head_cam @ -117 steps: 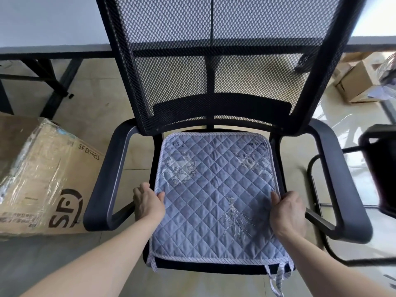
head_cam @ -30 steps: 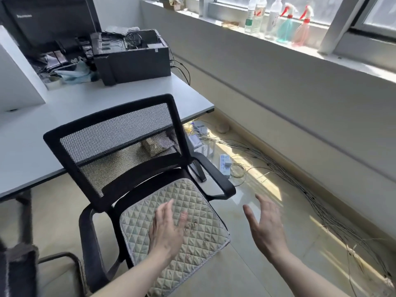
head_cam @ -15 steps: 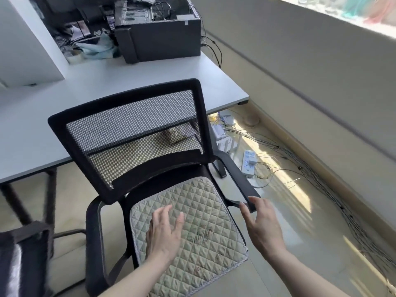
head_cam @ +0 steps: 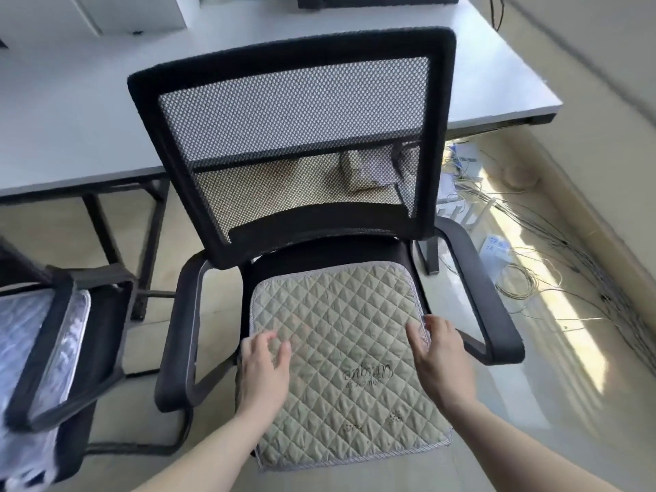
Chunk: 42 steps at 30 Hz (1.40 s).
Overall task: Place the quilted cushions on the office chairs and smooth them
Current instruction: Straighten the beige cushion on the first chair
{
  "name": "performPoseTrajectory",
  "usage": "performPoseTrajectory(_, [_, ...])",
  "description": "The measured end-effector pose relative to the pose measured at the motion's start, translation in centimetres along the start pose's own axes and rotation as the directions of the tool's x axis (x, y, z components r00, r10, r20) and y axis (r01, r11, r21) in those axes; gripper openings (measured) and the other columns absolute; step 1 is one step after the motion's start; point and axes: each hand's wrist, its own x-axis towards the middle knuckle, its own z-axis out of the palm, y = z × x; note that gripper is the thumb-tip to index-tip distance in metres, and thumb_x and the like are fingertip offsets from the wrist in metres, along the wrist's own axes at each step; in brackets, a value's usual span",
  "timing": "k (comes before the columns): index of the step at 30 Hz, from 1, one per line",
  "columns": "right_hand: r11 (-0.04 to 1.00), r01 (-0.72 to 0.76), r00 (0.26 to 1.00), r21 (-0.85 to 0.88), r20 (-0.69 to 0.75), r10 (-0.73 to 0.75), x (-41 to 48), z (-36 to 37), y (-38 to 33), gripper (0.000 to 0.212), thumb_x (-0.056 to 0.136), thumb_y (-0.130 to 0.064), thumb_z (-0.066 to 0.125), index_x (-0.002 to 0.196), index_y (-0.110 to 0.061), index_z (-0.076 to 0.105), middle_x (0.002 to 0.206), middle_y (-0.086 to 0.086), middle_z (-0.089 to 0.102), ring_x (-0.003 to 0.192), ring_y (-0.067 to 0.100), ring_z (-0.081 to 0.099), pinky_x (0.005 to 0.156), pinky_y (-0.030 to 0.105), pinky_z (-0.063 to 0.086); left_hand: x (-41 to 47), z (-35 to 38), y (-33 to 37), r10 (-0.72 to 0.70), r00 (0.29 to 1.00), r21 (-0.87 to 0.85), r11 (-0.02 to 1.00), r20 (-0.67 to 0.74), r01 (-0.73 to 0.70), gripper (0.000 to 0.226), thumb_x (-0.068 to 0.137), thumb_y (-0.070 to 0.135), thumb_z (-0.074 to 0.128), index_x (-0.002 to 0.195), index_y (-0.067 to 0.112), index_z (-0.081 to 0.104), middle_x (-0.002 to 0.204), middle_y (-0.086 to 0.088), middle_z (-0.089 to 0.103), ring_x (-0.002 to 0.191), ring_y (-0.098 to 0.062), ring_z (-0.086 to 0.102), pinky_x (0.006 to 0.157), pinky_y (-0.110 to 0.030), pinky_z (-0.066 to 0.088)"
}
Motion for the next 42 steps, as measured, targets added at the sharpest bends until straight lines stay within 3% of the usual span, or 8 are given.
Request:
performPoseTrajectory(7, [0.991,-0.091,0.996,-0.097,0.0,0.092,2.1,3.9,2.9,0.058,0.093,-0.065,0.034,0.125,-0.018,0.048,0.123,0.006,0.053,0.116,0.025,0.048,0.085,0.043,0.046,1.3,3.1,-4.1,-0.165,0.984,-0.027,0.986,-0.073,0.163,0.052,0.096,0.033,0.055,0.142,0.013,0.039,0.139,-0.01,0.031,0.117,-0.032,0.053,0.092,-0.036,0.04])
performPoseTrajectory(13, [0.975,-0.131,0.991,-0.182,-0.029,0.128,3.0,6.5,5.4,0.063,0.092,-0.057,0.049,0.133,-0.009,0.042,0.121,0.014,0.053,0.116,0.032,0.048,0.089,0.045,0.045,2.2,5.8,-6.6,-0.275,0.957,-0.035,0.961,-0.088,0.273,0.064,0.096,0.031,0.057,0.149,0.013,0.028,0.148,-0.013,0.023,0.125,-0.035,0.045,0.096,-0.044,0.039])
performPoseTrajectory(20, [0.971,-0.118,0.993,-0.207,-0.014,0.118,3.2,7.6,7.2,0.063,0.093,-0.052,0.05,0.135,-0.005,0.044,0.12,0.019,0.052,0.111,0.038,0.052,0.084,0.045,0.047,3.2,6.6,-8.3,-0.308,0.939,0.11,0.939,-0.15,0.326,0.065,0.089,0.035,0.065,0.142,0.012,0.035,0.139,-0.016,0.031,0.126,-0.038,0.036,0.098,-0.05,0.04])
performPoseTrajectory(25, [0.97,-0.103,0.995,-0.221,-0.026,0.1,3.3,8.0,7.6,0.047,0.093,-0.051,0.05,0.116,-0.01,0.049,0.111,0.013,0.052,0.105,0.036,0.053,0.078,0.045,0.046,3.7,6.4,-8.9,-0.344,0.922,0.141,0.918,-0.179,0.37,0.061,0.09,0.03,0.065,0.14,0.008,0.04,0.139,-0.019,0.039,0.129,-0.037,0.037,0.103,-0.05,0.036])
performPoseTrajectory(28, [0.98,-0.116,0.993,-0.165,-0.045,0.11,3.4,8.2,7.7,0.033,0.093,-0.054,0.046,0.093,-0.021,0.043,0.093,0.002,0.051,0.089,0.031,0.054,0.065,0.04,0.042,4.2,6.1,-9.3,-0.367,0.91,0.101,0.915,-0.192,0.391,0.047,0.089,0.027,0.067,0.128,0.004,0.05,0.132,-0.02,0.046,0.123,-0.039,0.045,0.098,-0.049,0.04])
performPoseTrajectory(32, [0.977,-0.156,0.987,-0.148,-0.053,0.149,3.6,8.3,7.8,0.038,0.096,-0.058,0.035,0.078,-0.025,0.029,0.066,-0.006,0.048,0.059,0.025,0.046,0.054,0.036,0.034,5.0,5.5,-10.0,-0.407,0.896,-0.014,0.911,-0.18,0.411,0.032,0.092,0.032,0.062,0.107,0.003,0.061,0.115,-0.021,0.058,0.107,-0.038,0.056,0.089,-0.044,0.044])
performPoseTrajectory(35, [0.972,-0.164,0.986,-0.17,-0.064,0.155,3.9,8.5,7.6,0.041,0.097,-0.058,0.029,0.08,-0.021,0.032,0.06,-0.005,0.044,0.058,0.029,0.047,0.054,0.036,0.035,5.3,5.3,-10.1,-0.392,0.902,-0.101,0.92,-0.18,0.38,0.028,0.092,0.035,0.061,0.09,0.007,0.06,0.095,-0.015,0.064,0.09,-0.037,0.06,0.076,-0.042,0.049])
performPoseTrajectory(42, [0.982,-0.128,0.99,-0.142,-0.072,0.118,6.5,8.5,6.3,0.044,0.098,-0.056,0.028,0.087,-0.015,0.039,0.071,0.004,0.056,0.069,0.035,0.057,0.06,0.041,0.044,6.9,5.1,-10.0,-0.387,0.898,-0.193,0.917,-0.209,0.35,0.029,0.091,0.037,0.064,0.093,0.008,0.061,0.085,-0.008,0.062,0.08,-0.032,0.058,0.061,-0.032,0.036])
